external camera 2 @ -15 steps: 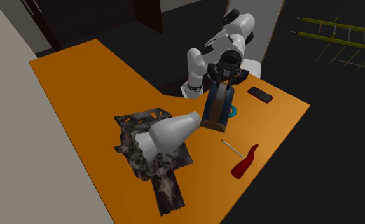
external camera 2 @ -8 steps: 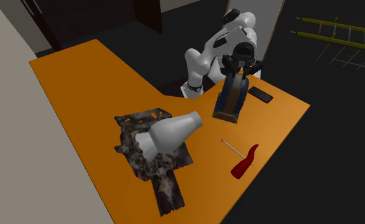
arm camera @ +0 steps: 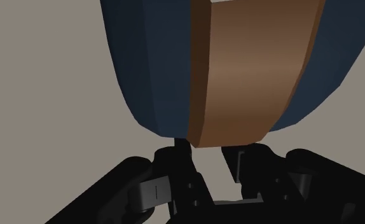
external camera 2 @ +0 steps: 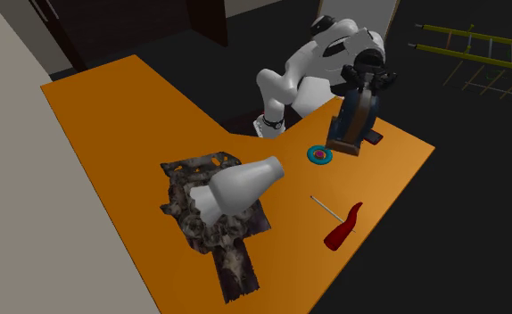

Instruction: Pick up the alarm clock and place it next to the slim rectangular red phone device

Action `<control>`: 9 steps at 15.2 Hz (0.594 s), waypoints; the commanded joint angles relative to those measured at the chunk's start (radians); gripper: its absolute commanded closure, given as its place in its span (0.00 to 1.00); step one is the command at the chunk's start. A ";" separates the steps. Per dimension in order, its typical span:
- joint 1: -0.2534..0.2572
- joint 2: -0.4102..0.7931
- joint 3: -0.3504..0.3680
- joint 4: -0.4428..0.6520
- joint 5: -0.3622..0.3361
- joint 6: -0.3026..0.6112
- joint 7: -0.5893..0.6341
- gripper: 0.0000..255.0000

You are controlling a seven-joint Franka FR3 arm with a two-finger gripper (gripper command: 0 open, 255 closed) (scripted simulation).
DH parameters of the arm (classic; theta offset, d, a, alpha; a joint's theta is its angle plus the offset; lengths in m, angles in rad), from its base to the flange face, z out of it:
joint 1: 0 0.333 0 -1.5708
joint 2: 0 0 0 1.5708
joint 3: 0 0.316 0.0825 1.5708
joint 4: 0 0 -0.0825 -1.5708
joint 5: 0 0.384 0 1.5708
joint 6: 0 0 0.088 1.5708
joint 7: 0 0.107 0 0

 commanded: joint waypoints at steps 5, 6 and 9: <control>0.140 -0.092 0.013 0.020 0.026 -0.187 0.016 1.00; 0.159 -0.105 0.018 0.030 0.031 -0.220 0.018 1.00; 0.209 -0.138 0.037 0.066 0.046 -0.318 0.024 1.00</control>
